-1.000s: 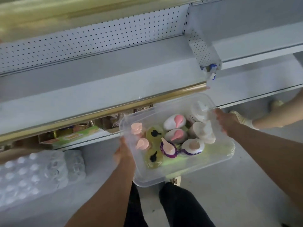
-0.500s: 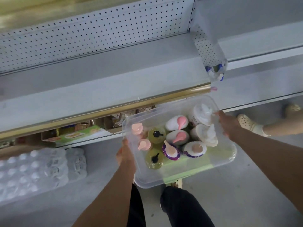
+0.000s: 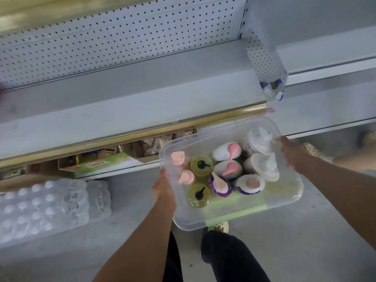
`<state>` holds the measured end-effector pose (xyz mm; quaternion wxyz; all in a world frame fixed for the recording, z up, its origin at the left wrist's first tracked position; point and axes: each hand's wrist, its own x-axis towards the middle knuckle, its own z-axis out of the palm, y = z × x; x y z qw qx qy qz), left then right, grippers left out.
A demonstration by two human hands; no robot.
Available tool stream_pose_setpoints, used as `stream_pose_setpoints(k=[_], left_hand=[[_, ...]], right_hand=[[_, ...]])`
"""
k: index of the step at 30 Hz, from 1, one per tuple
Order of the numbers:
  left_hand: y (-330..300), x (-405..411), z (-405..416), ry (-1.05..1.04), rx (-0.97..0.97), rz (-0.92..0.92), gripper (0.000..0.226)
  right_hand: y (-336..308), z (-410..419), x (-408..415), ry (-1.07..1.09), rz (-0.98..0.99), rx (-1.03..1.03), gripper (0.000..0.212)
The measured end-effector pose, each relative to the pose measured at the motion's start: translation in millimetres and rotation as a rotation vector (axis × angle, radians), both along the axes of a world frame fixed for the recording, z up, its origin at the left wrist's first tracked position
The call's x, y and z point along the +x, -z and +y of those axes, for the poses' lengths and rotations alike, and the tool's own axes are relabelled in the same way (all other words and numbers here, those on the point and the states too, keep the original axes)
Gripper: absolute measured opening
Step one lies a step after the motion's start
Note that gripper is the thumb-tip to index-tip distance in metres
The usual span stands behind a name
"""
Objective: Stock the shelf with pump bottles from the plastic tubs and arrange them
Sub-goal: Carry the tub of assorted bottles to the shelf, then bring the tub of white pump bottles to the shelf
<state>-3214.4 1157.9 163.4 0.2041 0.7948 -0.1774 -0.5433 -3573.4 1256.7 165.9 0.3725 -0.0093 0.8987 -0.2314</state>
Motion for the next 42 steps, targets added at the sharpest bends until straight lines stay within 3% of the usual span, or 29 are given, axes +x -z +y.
stream_pose_setpoints(k=[5, 8, 10, 12, 15, 17, 20, 24, 27, 29, 36, 40, 42], left_hand=[[10, 6, -1, 0.134, -0.028, -0.006, 0.036], [15, 10, -1, 0.215, -0.02, -0.075, 0.056], [15, 10, -1, 0.278, -0.016, -0.141, 0.061], [10, 6, -3, 0.359, -0.028, -0.193, 0.062], [1, 5, -8, 0.574, 0.002, -0.253, 0.059], [-7, 10, -11, 0.779, 0.041, -0.27, 0.062], [-37, 18, -22, 1.079, 0.018, -0.348, 0.057], [-85, 33, -46, 1.267, -0.119, -0.391, 0.059], [-126, 54, -50, 1.296, -0.212, -0.362, 0.046], [-146, 77, -50, 1.306, -0.29, -0.338, 0.05], [-209, 234, -33, 1.201, -0.697, -0.423, 0.034], [-239, 358, -26, 1.07, -0.848, -0.535, 0.029], [-256, 422, -19, 0.986, -0.932, -0.601, 0.038]], right_hand=[[2, 0, -4, -0.001, -0.025, 0.004, 0.046], [3, -1, -1, -0.014, -0.035, -0.034, 0.054], [-4, -1, 7, -0.116, 0.032, 0.023, 0.057], [-11, 1, 11, -0.18, 0.176, 0.054, 0.042], [-31, 1, 25, -0.458, 0.264, 0.157, 0.038], [-42, 1, 32, -0.475, 0.19, 0.24, 0.038], [-67, 0, 44, -0.433, 0.177, 0.18, 0.045], [-112, -10, 94, -0.605, 0.267, 0.109, 0.038], [-149, -25, 164, -0.713, 0.157, -0.03, 0.039], [-171, -33, 216, -0.798, 0.148, -0.105, 0.04], [-225, -48, 394, -0.951, 0.5, -0.421, 0.025], [-249, -58, 499, -1.096, 0.587, -0.675, 0.04], [-255, -67, 551, -1.157, 0.608, -0.769, 0.041]])
